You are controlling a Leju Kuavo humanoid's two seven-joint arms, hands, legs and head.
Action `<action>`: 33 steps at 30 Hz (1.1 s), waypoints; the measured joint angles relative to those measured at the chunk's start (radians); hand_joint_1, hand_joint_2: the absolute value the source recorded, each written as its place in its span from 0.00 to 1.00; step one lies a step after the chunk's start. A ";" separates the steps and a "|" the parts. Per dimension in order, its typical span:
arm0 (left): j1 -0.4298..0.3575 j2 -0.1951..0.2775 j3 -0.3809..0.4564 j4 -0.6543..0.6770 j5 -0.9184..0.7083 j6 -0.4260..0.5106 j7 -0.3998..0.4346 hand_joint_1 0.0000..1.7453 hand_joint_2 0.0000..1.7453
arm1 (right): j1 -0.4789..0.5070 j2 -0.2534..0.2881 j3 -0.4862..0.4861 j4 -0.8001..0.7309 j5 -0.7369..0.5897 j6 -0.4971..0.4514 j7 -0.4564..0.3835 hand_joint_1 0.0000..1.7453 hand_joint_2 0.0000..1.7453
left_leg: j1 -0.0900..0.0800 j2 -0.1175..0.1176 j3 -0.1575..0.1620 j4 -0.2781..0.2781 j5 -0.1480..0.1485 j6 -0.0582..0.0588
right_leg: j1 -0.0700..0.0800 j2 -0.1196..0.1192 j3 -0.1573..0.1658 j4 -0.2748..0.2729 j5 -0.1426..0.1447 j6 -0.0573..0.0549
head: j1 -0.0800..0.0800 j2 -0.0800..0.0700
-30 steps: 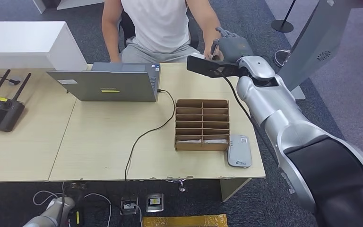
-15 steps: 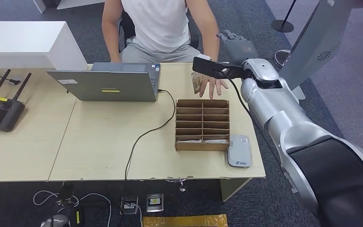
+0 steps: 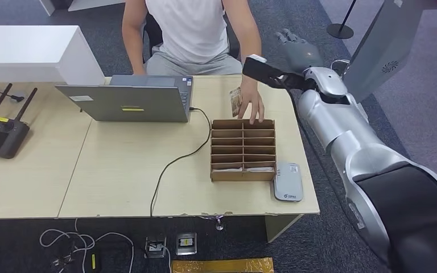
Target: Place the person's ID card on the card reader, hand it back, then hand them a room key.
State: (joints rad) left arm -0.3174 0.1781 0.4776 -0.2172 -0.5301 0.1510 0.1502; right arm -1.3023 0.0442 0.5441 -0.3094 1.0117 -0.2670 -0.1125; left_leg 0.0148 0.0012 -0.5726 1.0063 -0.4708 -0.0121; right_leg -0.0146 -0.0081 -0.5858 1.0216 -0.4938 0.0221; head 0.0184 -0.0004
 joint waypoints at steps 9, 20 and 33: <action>0.109 0.029 0.064 0.001 0.055 -0.006 -0.082 0.00 0.00 | -0.145 -0.056 -0.132 -0.002 -0.237 -0.049 -0.116 0.00 1.00 | 0.000 0.001 0.000 0.000 0.000 0.000 | 0.000 0.002 0.000 0.000 0.000 0.000 | 0.000 0.000; 0.177 0.022 0.119 0.010 0.057 -0.022 -0.101 0.00 0.00 | -0.219 -0.124 -0.287 -0.177 -0.838 0.081 -0.100 0.00 1.00 | 0.000 -0.001 0.002 0.000 0.000 0.000 | 0.000 -0.002 0.002 -0.001 0.000 0.000 | 0.000 0.000; 0.186 -0.010 0.143 0.016 0.067 -0.020 -0.114 0.00 0.00 | 0.535 -0.243 -0.280 -1.102 -1.104 0.308 0.083 0.00 1.00 | 0.009 -0.001 0.013 0.000 -0.006 -0.002 | 0.009 -0.002 0.018 -0.009 -0.003 -0.003 | 0.001 0.000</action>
State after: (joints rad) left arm -0.1317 0.1682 0.6210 -0.2013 -0.4633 0.1309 0.0362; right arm -0.7669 -0.1990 0.2640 -1.4119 -0.0926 0.0411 -0.0293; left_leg 0.0239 -0.0002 -0.5593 1.0059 -0.4773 -0.0138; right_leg -0.0056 -0.0103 -0.5680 1.0126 -0.4971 0.0194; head 0.0190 -0.0004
